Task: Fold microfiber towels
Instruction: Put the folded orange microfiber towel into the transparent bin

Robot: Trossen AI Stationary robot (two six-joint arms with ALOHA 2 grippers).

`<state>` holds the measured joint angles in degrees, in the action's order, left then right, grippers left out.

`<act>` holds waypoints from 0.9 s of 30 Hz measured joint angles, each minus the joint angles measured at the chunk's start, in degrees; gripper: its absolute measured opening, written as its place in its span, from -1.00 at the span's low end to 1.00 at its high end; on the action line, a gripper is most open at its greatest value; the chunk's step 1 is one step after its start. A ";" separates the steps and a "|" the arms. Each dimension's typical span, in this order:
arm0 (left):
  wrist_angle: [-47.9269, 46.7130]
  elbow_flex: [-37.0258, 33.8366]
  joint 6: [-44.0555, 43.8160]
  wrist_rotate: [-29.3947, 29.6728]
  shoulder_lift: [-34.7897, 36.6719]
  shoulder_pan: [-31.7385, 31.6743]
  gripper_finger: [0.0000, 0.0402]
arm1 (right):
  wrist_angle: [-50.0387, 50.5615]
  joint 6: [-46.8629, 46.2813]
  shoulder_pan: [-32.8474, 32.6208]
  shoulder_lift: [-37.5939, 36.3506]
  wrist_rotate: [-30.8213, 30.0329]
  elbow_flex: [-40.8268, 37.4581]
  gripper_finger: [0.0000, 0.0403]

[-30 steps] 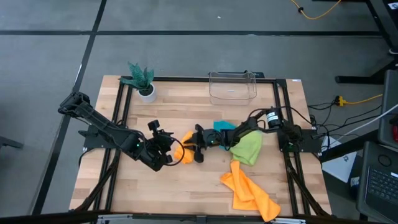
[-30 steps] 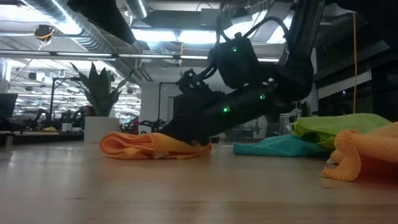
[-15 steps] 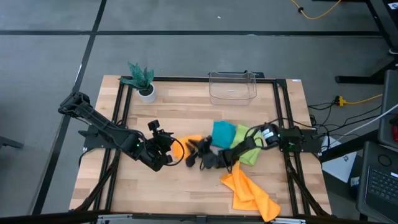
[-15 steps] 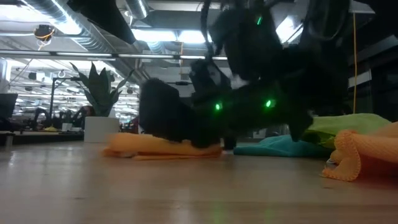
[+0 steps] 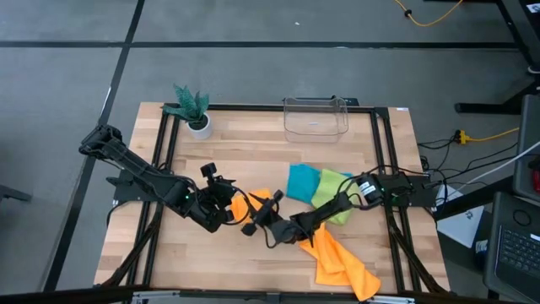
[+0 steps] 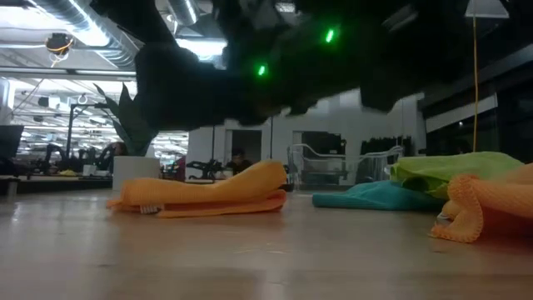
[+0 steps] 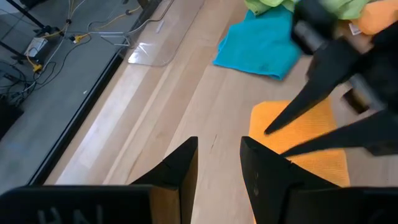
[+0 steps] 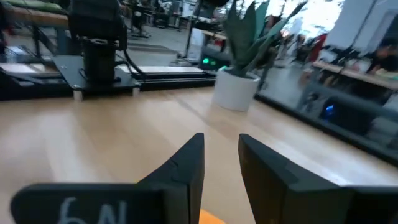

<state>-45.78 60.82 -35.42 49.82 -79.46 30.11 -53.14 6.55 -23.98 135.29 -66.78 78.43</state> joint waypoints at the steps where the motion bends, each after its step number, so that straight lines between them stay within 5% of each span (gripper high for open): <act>1: 0.00 0.00 -0.02 0.00 -0.02 0.00 -0.44 | -0.01 1.06 -0.57 -0.51 -0.98 0.02 -0.49; 10: 0.02 0.00 0.01 0.00 -0.02 0.00 -0.44 | 0.53 15.05 -6.49 -5.49 -22.81 0.14 -0.49; 24: 0.02 0.00 -0.17 0.02 -0.01 0.00 -0.44 | 2.47 19.13 -7.82 -5.76 -23.19 -0.70 -0.49; 27: 0.02 0.00 -0.17 0.04 0.00 0.00 -0.44 | 2.03 13.24 -6.93 -5.76 -23.19 -0.70 -0.49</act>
<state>-45.76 60.82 -35.59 49.87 -79.46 30.11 -51.12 19.79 -30.91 129.54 -89.97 77.73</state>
